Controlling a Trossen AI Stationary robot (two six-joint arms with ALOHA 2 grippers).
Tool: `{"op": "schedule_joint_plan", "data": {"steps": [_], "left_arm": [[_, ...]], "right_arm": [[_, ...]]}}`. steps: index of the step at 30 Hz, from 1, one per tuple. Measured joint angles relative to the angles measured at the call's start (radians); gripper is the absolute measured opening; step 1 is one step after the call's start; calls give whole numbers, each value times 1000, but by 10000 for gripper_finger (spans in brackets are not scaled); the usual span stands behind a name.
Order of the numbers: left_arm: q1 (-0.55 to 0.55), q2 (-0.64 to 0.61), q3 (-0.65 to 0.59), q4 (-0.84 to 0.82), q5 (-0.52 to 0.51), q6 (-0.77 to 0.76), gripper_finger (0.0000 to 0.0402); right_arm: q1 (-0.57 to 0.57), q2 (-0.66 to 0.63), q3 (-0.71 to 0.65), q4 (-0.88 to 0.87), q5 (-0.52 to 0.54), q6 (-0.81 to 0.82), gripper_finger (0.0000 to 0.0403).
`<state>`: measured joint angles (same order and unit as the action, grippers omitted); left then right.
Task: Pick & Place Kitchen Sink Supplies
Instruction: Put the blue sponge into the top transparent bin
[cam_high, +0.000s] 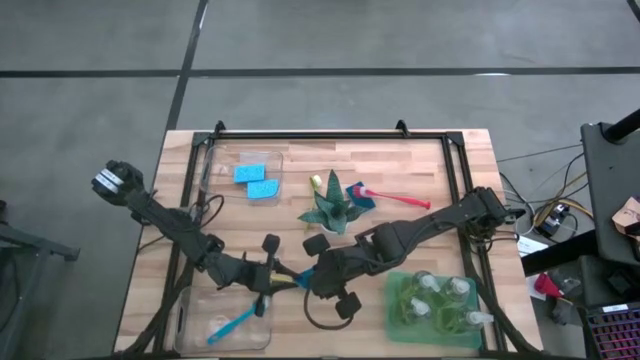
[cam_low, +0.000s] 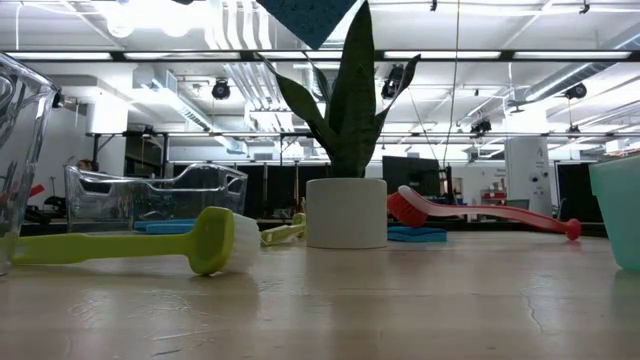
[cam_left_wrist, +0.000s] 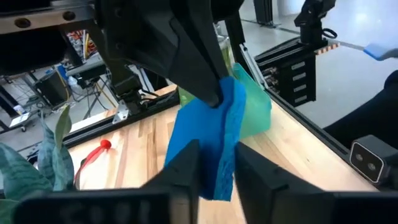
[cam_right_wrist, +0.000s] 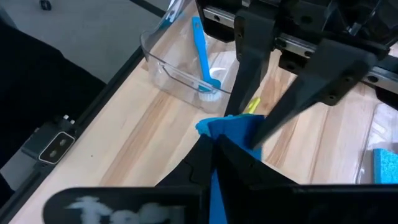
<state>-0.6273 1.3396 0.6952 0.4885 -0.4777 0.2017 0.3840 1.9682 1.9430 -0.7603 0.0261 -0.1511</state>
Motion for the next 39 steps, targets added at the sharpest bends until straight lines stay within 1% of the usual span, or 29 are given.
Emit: {"op": "schedule_joint_plan", "data": {"steps": [4, 6, 9, 12, 17, 21, 25, 30, 33, 37, 39], "left_arm": [[0, 0, 0, -2, 1, 0, 21], [0, 0, 0, -2, 1, 0, 9], [1, 0, 0, -6, 0, 0, 15], [1, 0, 0, -22, -5, -1, 18], [0, -4, 0, -67, -54, -20, 5], [0, -27, 0, -131, -111, -41, 10], [-6, -87, 0, -275, -191, -121, 8], [-11, -202, -1, -493, -250, -278, 7], [-11, -265, -3, -612, -340, -353, 8], [-11, -350, -12, -758, -523, -477, 8], [-10, -390, -13, -837, -629, -566, 9]], "right_arm": [[-1, 0, 0, -3, -1, -2, 11], [-1, 0, 0, -5, -1, 9, 13], [1, 0, 0, -18, 0, 13, 24], [1, 0, 0, -39, 2, 29, 44], [2, 0, 0, -83, 3, 76, 93], [2, 0, 0, -144, 1, 124, 132], [3, 0, 0, -206, -3, 167, 158], [9, -1, -22, -227, -3, 197, 172], [13, -1, -34, -228, -2, 197, 173], [13, -1, -42, -228, -3, 202, 167], [14, -1, -42, -228, -2, 205, 162]]}}
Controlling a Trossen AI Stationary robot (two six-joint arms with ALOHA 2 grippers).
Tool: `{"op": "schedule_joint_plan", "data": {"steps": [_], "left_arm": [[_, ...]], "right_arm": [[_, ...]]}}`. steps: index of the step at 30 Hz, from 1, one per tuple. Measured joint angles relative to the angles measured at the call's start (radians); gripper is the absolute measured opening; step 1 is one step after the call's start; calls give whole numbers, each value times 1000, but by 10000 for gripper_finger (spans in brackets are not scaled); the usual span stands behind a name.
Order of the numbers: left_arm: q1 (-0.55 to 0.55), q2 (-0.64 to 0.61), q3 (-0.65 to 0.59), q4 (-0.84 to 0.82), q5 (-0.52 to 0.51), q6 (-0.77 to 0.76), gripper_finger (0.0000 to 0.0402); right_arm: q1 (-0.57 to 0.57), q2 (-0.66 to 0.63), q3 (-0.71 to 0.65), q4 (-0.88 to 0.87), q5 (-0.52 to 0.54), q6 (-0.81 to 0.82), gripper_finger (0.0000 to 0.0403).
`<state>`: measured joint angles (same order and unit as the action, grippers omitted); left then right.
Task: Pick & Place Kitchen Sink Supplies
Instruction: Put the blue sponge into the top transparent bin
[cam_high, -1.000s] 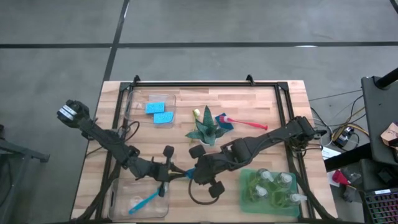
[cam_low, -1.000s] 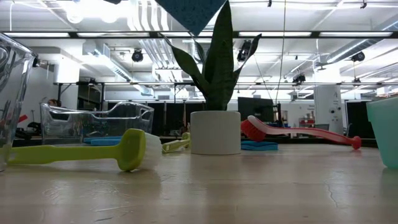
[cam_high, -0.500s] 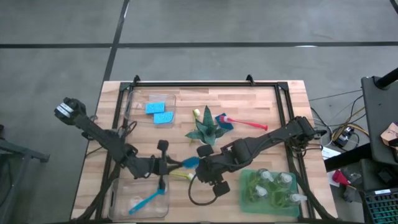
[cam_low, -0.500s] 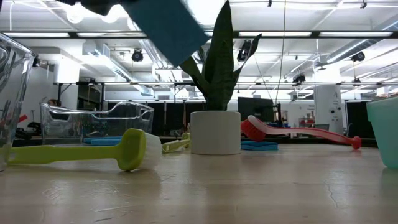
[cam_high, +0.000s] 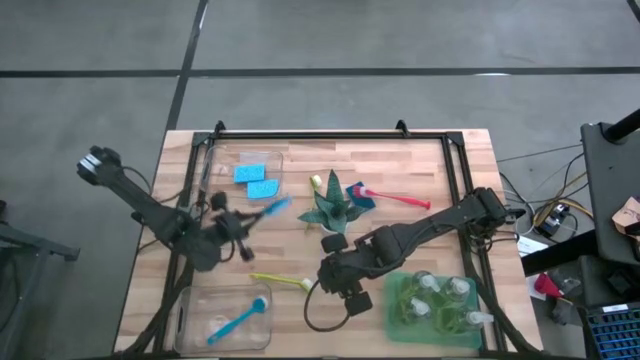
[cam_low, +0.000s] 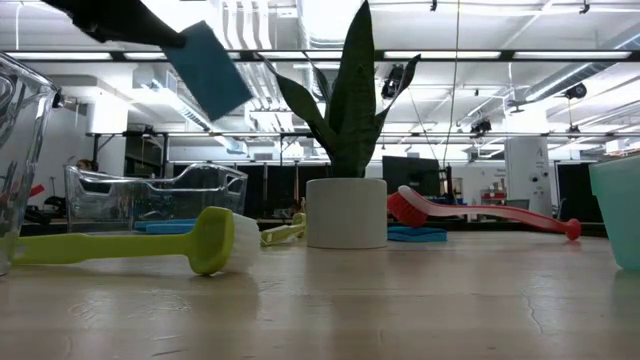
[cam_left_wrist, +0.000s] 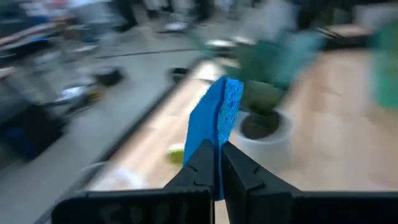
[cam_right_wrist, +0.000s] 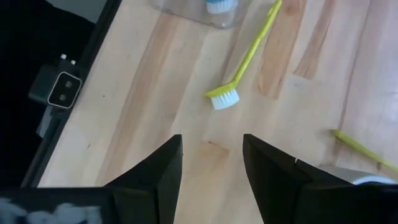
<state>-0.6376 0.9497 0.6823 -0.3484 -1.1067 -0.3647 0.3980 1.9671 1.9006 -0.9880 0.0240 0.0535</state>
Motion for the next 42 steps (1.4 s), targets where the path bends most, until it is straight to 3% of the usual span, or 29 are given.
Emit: {"op": "schedule_joint_plan", "data": {"steps": [3, 7, 11, 15, 18, 24, 30, 35, 38, 42], "left_arm": [[1, -46, 0, -124, -137, -131, 9], [24, -87, 0, -273, -224, -330, 9], [78, -122, 0, -414, -211, -606, 9], [167, -150, 0, -539, -153, -708, 9], [261, -166, 0, -578, -77, -731, 9], [455, -181, 0, -562, 70, -627, 9], [645, -182, -1, -408, 261, -382, 9], [836, -182, -26, -212, 546, -173, 9], [963, -182, -52, -158, 737, -151, 9], [1099, -183, -91, -156, 837, -149, 5]], "right_arm": [[4, 0, 0, 1, 1, 0, 155], [5, 0, -1, 0, 0, 0, 146], [4, 0, -1, 0, 1, -1, 138], [4, 0, -1, 4, 1, -5, 131], [4, 0, -1, 10, 1, -8, 126], [4, 0, -1, 30, 1, -12, 118], [4, 0, -1, 37, 1, -32, 111], [4, 0, -1, 43, 1, -38, 104], [4, 0, -1, 43, 1, -36, 99], [4, 0, -2, 43, 1, -33, 93]]}}
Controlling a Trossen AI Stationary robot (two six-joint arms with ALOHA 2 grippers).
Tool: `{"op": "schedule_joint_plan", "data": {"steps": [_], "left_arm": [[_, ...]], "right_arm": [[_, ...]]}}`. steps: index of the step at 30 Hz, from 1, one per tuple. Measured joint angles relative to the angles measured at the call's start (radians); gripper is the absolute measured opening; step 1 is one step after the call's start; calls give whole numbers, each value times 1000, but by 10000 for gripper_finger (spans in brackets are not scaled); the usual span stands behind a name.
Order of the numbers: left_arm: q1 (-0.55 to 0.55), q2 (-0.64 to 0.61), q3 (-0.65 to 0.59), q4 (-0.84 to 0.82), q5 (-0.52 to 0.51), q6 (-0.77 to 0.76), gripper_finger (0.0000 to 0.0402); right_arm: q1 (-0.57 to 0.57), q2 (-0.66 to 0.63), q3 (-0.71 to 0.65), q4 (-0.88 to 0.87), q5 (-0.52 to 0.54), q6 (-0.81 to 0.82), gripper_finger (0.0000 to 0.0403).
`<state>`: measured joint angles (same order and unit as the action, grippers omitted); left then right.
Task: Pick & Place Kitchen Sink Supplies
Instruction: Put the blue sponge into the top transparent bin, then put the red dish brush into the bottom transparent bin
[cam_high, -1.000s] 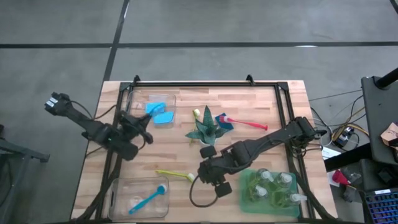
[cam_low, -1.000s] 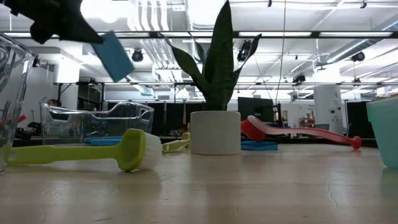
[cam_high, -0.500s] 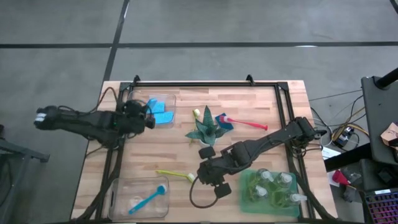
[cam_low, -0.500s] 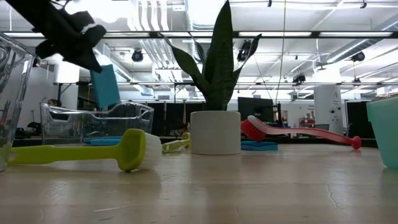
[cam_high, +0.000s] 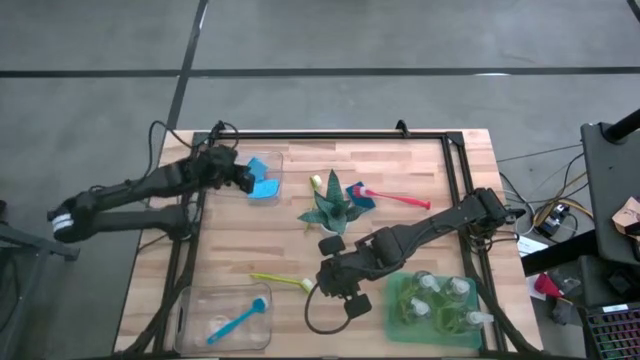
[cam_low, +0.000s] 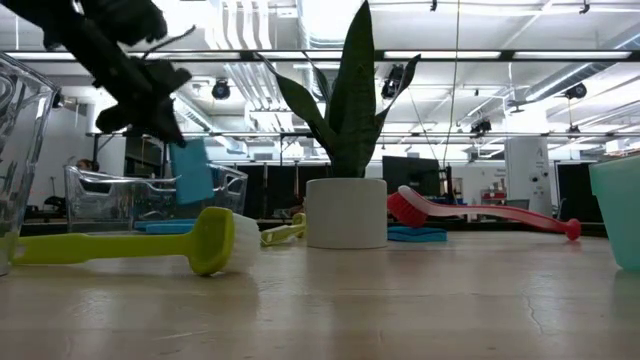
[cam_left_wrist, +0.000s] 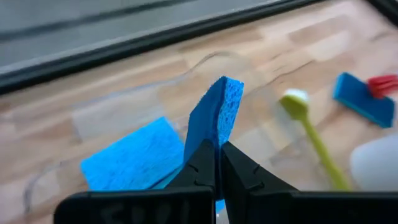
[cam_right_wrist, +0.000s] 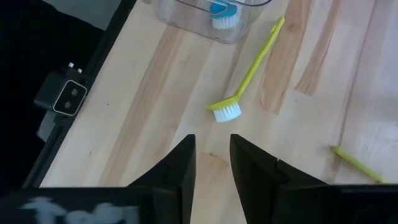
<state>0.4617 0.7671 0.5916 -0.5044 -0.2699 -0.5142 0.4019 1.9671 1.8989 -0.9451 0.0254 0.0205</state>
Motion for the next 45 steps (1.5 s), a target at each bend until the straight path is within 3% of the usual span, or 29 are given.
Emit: {"op": "schedule_joint_plan", "data": {"steps": [5, 10, 18, 20, 24, 29, 34, 39, 45], "left_arm": [[86, 2, -54, 42, 98, -7, 21], [90, 2, -80, 41, 45, 1, 63], [89, -2, -84, 9, 24, -2, 166], [89, -4, -76, -32, -28, -6, 183], [87, -9, -51, -143, -156, -59, 193], [67, -36, -29, -141, -140, -65, 193], [11, -77, -16, -89, -83, -63, 192], [-117, -113, -32, 125, 24, -47, 194], [-352, -128, -39, 403, 45, 15, 195]], "right_arm": [[0, 0, -4, -1, 0, -5, 86], [0, 0, -5, -11, 0, 1, 78], [0, 0, -5, -93, 0, 34, 75], [0, 0, -5, -122, 0, 59, 77], [0, 0, -5, -141, 0, 78, 82], [1, 0, -5, -144, 1, 79, 86], [2, 0, -6, -160, 9, 92, 80], [7, 0, -10, -243, 153, 160, 66], [11, 0, -68, -312, 296, 206, 57]]}}
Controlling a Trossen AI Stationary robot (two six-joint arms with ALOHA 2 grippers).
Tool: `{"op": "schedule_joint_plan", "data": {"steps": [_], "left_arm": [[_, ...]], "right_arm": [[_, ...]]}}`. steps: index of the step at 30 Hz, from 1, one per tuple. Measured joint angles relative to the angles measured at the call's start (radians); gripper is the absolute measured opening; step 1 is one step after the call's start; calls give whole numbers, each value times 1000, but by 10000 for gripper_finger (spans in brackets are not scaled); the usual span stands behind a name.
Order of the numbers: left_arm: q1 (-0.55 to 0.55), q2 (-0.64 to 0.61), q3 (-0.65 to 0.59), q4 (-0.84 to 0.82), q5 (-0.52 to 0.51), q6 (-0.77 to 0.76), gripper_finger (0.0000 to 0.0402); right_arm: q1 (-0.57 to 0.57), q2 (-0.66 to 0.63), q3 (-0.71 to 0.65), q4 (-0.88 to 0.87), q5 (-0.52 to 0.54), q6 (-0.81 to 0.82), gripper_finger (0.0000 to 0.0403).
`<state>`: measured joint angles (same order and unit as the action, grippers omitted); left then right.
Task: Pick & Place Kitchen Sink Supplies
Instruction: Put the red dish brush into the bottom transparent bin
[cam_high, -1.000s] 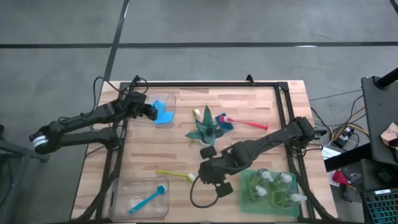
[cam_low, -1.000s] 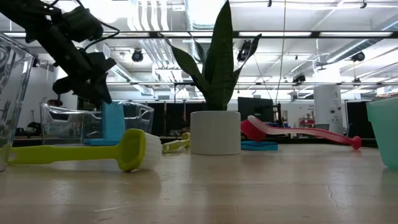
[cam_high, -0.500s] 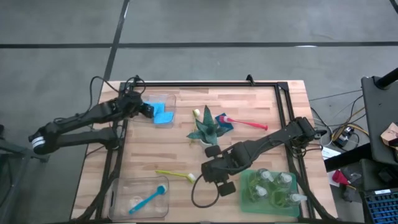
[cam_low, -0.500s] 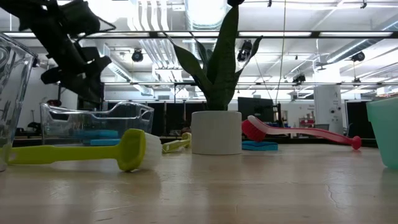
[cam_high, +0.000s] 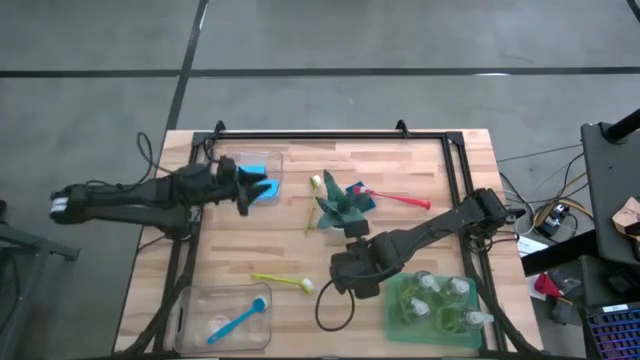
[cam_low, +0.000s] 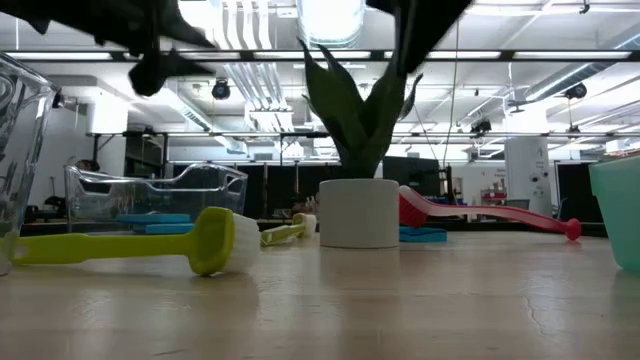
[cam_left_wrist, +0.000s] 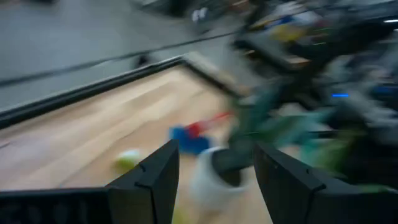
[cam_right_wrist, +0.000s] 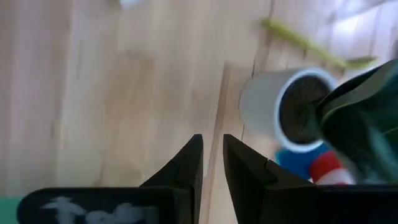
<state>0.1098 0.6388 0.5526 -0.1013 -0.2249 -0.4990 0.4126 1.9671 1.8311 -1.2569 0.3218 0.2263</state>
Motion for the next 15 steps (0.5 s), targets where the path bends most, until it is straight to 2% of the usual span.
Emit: {"op": "schedule_joint_plan", "data": {"steps": [4, 7, 9, 13, 15], "left_arm": [[-133, -2, 0, 148, -33, 69, 195], [-191, -3, 0, 199, -40, 84, 195], [-215, -2, 0, 207, -48, 82, 195], [-230, 13, -1, 205, -65, 100, 195], [-229, 24, -1, 207, -65, 106, 195]], "right_arm": [[0, 0, -42, 10, -7, 1, 61], [4, 0, -54, 14, -16, 13, 69], [12, 0, -56, 28, -54, 25, 75], [37, 0, -61, 87, -214, 3, 85], [49, 1, -52, 101, -231, 3, 87]]}}
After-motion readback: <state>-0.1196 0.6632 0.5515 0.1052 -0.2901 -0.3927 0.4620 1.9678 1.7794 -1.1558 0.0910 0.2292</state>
